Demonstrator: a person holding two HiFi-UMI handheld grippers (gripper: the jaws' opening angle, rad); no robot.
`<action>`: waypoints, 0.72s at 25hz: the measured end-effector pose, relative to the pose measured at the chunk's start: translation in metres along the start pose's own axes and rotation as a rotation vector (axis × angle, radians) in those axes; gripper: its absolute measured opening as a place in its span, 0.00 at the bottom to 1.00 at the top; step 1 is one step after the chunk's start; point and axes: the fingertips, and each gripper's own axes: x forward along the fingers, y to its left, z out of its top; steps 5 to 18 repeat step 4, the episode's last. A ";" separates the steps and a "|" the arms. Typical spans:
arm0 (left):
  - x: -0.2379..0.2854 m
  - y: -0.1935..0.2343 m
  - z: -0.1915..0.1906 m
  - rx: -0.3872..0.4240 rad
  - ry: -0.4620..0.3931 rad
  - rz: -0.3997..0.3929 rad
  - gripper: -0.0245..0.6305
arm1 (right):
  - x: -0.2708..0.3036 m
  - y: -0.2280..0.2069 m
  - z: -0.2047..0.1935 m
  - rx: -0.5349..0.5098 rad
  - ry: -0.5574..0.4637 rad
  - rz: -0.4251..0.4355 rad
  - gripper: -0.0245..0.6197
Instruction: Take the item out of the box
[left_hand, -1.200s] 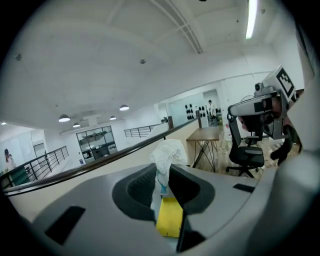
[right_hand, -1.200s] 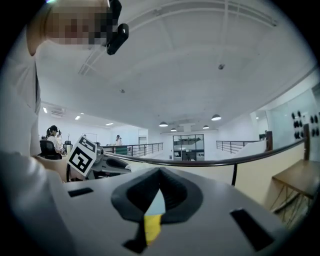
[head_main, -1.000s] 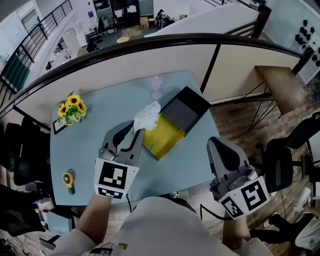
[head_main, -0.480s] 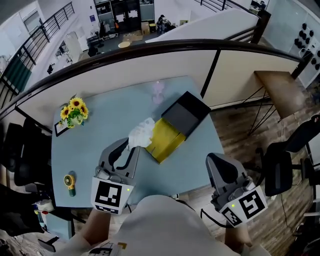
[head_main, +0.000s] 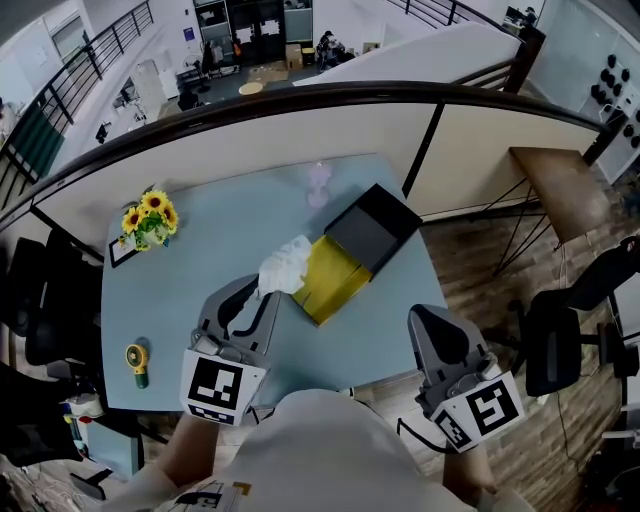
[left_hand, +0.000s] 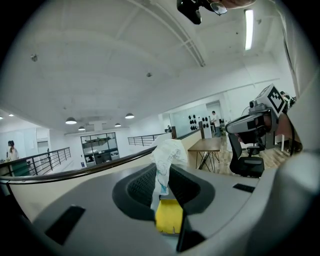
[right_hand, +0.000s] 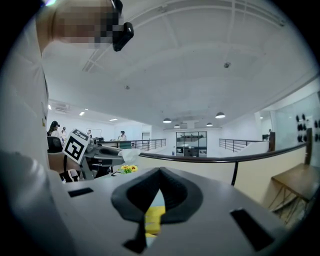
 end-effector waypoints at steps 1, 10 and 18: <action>0.000 0.001 0.000 -0.003 -0.001 0.000 0.15 | 0.000 -0.001 -0.001 0.001 0.002 -0.003 0.05; 0.000 0.004 -0.002 0.005 0.005 0.004 0.15 | 0.001 -0.002 -0.004 0.004 0.010 -0.009 0.04; 0.000 0.004 -0.002 0.005 0.005 0.004 0.15 | 0.001 -0.002 -0.004 0.004 0.010 -0.009 0.04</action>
